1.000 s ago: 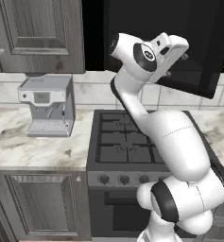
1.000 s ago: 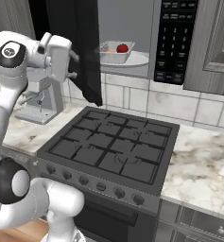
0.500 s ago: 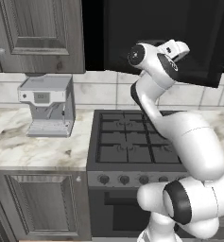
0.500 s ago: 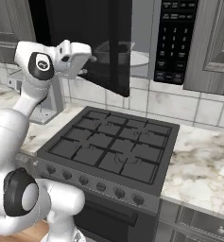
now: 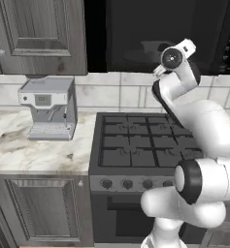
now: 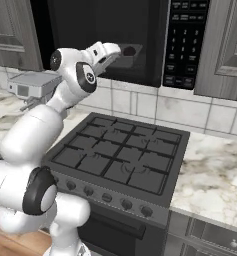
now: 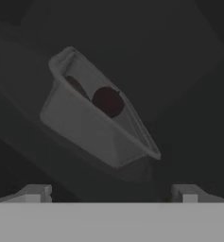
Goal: Place the tupperware containing the shrimp and tomato meal in the microwave. Close the microwave door and press the start button to reheat the meal.
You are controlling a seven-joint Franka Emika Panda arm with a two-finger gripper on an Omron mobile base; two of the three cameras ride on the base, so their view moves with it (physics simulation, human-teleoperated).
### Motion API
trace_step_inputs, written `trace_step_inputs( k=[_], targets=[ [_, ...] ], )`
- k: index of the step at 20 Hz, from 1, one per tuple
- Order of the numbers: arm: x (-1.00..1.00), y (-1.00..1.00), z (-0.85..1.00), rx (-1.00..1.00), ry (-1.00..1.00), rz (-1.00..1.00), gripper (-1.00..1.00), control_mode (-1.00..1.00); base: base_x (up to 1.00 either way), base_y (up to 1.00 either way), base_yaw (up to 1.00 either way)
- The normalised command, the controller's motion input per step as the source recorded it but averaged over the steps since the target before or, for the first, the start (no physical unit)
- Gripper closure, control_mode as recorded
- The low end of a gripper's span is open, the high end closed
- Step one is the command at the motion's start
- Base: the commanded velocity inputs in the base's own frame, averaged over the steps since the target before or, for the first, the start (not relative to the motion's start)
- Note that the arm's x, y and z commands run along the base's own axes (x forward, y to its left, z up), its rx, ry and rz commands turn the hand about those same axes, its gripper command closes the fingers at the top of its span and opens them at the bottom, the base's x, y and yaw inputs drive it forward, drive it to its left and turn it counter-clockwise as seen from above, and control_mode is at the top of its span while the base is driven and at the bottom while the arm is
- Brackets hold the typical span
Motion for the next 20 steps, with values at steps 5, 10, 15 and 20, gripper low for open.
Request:
trace_step_inputs(
  k=[5,10,15,20],
  targets=[
    [0.72,-0.05,0.27,0.00,0.00,0.32,-1.00,-1.00,0.00,0.00,0.00],
    [-0.08,0.05,0.31,-0.02,0.00,0.21,-1.00,-1.00,0.00,0.00,0.00],
    [-0.80,0.33,0.30,-0.08,0.00,0.10,-1.00,-1.00,0.00,0.00,0.00],
    [-1.00,0.30,0.19,-0.02,-0.01,0.02,-1.00,-1.00,0.00,0.00,0.00]
  ],
)
